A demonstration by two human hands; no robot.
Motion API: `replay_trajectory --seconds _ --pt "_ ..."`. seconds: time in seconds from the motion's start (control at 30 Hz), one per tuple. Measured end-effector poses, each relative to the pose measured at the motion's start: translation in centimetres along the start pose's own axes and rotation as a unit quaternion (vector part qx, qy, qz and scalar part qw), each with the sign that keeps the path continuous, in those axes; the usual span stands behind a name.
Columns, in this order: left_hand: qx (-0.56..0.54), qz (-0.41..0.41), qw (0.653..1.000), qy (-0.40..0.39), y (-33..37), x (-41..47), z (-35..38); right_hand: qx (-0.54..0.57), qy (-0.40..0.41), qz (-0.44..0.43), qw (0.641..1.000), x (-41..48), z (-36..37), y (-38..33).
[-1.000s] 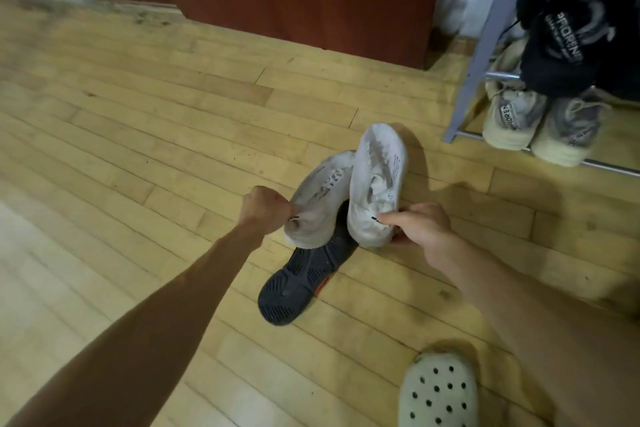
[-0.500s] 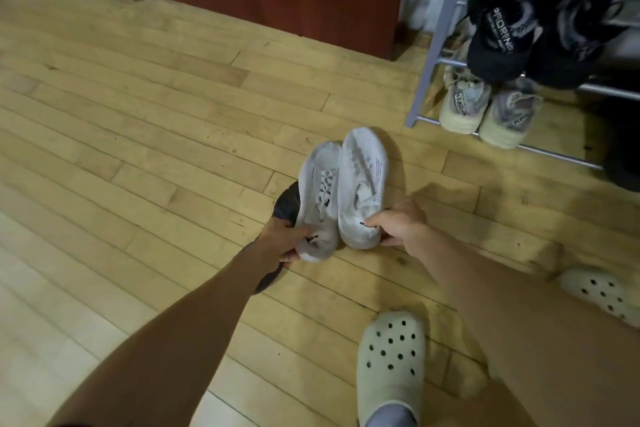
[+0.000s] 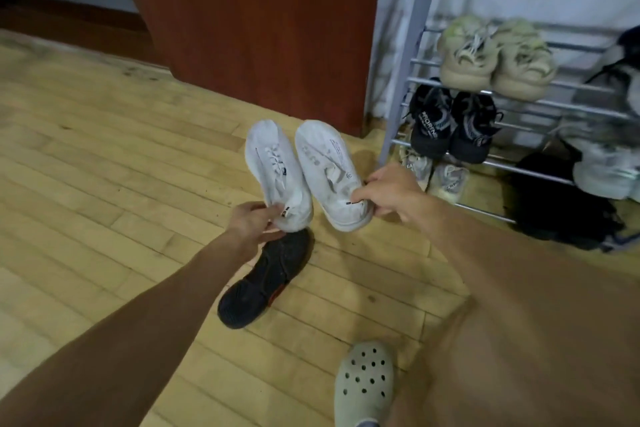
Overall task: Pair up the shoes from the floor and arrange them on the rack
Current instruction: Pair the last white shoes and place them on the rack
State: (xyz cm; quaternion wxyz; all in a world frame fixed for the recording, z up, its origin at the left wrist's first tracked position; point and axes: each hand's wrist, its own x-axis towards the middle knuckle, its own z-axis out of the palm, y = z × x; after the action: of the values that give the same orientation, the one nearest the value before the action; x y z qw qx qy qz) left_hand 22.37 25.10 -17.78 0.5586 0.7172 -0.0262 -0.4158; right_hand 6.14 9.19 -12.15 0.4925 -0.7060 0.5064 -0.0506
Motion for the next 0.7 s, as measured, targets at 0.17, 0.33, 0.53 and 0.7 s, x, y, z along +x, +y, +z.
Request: replay_trajectory --seconds 0.17,0.33,0.53,0.7 --pt "-0.025 0.088 0.996 -0.025 7.7 -3.2 0.2 0.071 0.058 -0.072 0.993 -3.3 -3.9 -4.9" --pt "-0.05 0.17 0.983 -0.049 14.5 -6.7 3.9 0.09 0.117 -0.158 0.976 -5.9 -10.2 -8.7" --pt "-0.005 0.271 0.961 -0.056 21.0 -9.7 9.8 0.214 0.167 -0.155 0.95 -7.0 -19.0 -9.3" --pt "0.043 0.315 0.943 -0.099 26.6 -11.0 16.4 0.273 0.236 -0.12 0.925 -5.9 -25.8 -7.8"
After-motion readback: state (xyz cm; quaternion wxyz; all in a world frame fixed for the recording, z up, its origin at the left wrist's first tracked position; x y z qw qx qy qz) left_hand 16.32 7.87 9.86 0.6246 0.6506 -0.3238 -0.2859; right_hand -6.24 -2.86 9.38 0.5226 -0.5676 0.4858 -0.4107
